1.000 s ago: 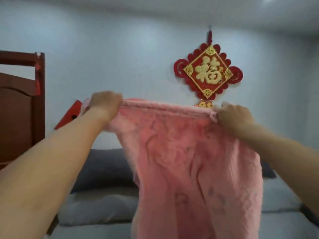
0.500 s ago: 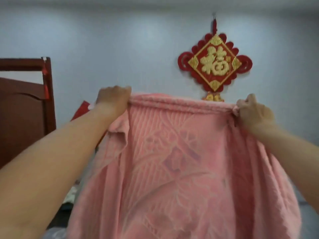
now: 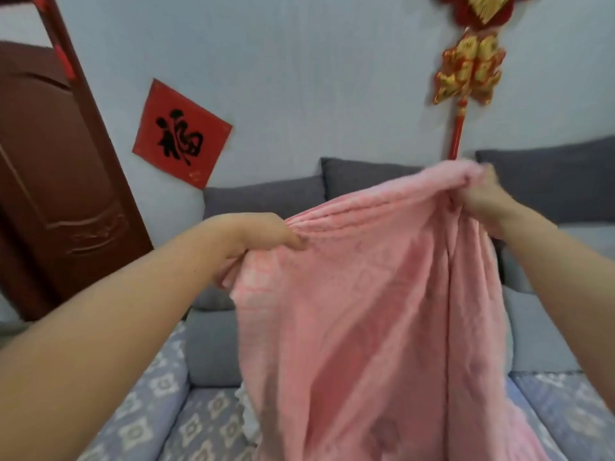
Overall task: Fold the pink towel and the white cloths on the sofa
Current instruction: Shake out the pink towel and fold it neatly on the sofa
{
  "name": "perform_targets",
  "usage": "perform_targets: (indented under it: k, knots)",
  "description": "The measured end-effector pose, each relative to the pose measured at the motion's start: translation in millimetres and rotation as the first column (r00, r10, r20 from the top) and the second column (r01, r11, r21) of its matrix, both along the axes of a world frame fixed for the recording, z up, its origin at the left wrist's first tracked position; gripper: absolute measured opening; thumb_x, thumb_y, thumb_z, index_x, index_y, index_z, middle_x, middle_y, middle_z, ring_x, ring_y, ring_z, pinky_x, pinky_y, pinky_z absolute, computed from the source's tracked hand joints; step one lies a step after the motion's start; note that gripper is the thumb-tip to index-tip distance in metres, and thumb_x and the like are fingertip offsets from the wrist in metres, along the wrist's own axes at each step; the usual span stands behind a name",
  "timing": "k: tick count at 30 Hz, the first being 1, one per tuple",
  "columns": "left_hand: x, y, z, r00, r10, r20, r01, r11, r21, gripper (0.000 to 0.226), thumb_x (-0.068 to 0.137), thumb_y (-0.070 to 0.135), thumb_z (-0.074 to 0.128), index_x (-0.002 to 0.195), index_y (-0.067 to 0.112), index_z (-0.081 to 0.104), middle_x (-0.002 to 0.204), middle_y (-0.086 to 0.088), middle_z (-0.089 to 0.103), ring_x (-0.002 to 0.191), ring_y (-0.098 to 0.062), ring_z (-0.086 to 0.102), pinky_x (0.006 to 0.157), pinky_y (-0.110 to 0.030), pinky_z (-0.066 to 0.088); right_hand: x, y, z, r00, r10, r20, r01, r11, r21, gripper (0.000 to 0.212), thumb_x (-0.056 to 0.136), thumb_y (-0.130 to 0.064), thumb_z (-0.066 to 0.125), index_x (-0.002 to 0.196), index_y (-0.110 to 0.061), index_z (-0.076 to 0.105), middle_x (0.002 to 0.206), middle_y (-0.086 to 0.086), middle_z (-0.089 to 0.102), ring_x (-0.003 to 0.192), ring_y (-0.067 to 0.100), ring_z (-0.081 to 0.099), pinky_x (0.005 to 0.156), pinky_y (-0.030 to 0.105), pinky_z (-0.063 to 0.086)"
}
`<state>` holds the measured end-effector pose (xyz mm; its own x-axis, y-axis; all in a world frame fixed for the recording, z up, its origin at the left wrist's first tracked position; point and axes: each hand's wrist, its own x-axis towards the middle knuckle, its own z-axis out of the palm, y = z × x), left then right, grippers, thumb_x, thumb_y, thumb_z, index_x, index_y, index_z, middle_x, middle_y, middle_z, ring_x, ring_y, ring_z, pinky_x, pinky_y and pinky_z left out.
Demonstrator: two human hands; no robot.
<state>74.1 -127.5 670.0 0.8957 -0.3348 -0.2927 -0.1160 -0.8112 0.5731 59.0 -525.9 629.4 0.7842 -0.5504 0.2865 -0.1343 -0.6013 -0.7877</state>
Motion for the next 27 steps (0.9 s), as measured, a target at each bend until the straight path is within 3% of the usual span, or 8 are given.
perform_targets:
  k: [3, 5, 9, 12, 15, 19, 25, 27]
  knots:
    - [-6, -4, -48, 0.943, -0.017, -0.331, -0.108, 0.928, -0.356, 0.034, 0.09, 0.036, 0.069, 0.104, 0.006, 0.075, 0.096, -0.011, 0.078, 0.092, -0.027, 0.075, 0.089, -0.04, 0.059, -1, 33, -96, 0.976, 0.204, -0.081, -0.207, 0.978, -0.037, 0.072, 0.089, -0.03, 0.073, 0.151, -0.02, 0.038, 0.153, -0.009, 0.039, 0.131, -0.024, 0.029, 0.121, 0.02, 0.02]
    - [1, -13, -93, 0.869, -0.007, -0.494, -0.29, 0.802, -0.522, 0.026, 0.091, 0.033, 0.067, 0.09, 0.007, 0.073, 0.082, -0.009, 0.075, 0.076, -0.024, 0.072, 0.079, -0.034, 0.059, -54, 96, -180, 0.99, 0.088, -0.109, -0.102, 0.987, -0.124, 0.077, 0.093, -0.052, 0.064, 0.157, -0.038, 0.024, 0.161, -0.015, 0.026, 0.143, -0.013, 0.017, 0.122, 0.027, 0.02]
    - [15, -41, -177, 0.637, -0.18, -0.749, -0.576, 0.534, -0.619, 0.021, 0.093, 0.02, 0.059, 0.073, 0.014, 0.058, 0.069, -0.007, 0.057, 0.059, -0.019, 0.059, 0.063, -0.029, 0.053, -151, 258, -327, 0.816, 0.415, -0.402, -0.134, 0.812, 0.568, 0.118, 0.068, -0.042, 0.091, 0.153, -0.042, 0.01, 0.16, -0.006, 0.03, 0.135, -0.002, 0.041, 0.098, 0.015, 0.046]
    - [3, -60, -227, 0.518, -0.38, -0.766, -0.542, 0.547, -0.638, 0.022, 0.094, 0.018, 0.056, 0.078, 0.006, 0.065, 0.068, -0.01, 0.066, 0.066, -0.023, 0.064, 0.08, -0.034, 0.055, -137, 326, -375, 0.978, 0.099, -0.186, 0.088, 0.61, 0.787, 0.09, 0.073, -0.031, 0.09, 0.145, -0.013, 0.039, 0.15, 0.008, 0.045, 0.1, -0.011, 0.064, 0.083, 0.014, 0.052]
    - [-18, -43, -240, 0.464, -0.375, -0.802, -0.607, 0.525, -0.597, 0.015, 0.091, 0.012, 0.058, 0.084, 0.006, 0.07, 0.081, -0.011, 0.067, 0.074, -0.023, 0.065, 0.098, -0.042, 0.054, -137, 339, -366, 0.927, -0.273, -0.257, 0.37, 0.549, 0.75, 0.081, 0.075, -0.057, 0.08, 0.144, -0.033, 0.044, 0.136, -0.014, 0.056, 0.115, 0.004, 0.06, 0.099, 0.033, 0.048]
    - [20, 10, -250, 0.384, -0.454, -0.804, -0.641, 0.495, -0.586, 0.04, 0.076, 0.019, 0.07, 0.112, 0.007, 0.056, 0.103, -0.019, 0.059, 0.074, -0.025, 0.066, 0.057, -0.031, 0.058, -136, 332, -366, 0.843, -0.356, -0.403, 0.537, 0.598, 0.595, 0.042, 0.093, -0.044, 0.062, 0.134, -0.045, 0.052, 0.128, -0.006, 0.063, 0.109, 0.018, 0.06, 0.093, 0.04, 0.05]
    - [29, 59, -279, 0.272, -0.6, -0.752, -0.626, 0.483, -0.612, 0.043, 0.075, 0.023, 0.063, 0.113, 0.002, 0.056, 0.12, -0.021, 0.057, 0.107, -0.033, 0.059, 0.107, -0.049, 0.043, -123, 375, -411, 0.826, -0.302, -0.475, 0.553, 0.595, 0.583, 0.015, 0.101, -0.016, 0.058, 0.112, -0.024, 0.063, 0.106, -0.002, 0.066, 0.102, 0.022, 0.062, 0.085, 0.03, 0.049]
    - [30, 75, -266, 0.247, -0.611, -0.752, -0.613, 0.503, -0.61, 0.051, 0.075, 0.023, 0.066, 0.122, 0.009, 0.051, 0.129, -0.02, 0.05, 0.114, -0.032, 0.054, 0.104, -0.05, 0.045, -128, 402, -394, 0.823, -0.313, -0.474, 0.563, 0.565, 0.603, 0.017, 0.106, -0.017, 0.047, 0.113, -0.02, 0.063, 0.103, -0.003, 0.067, 0.094, 0.017, 0.061, 0.07, 0.017, 0.05]
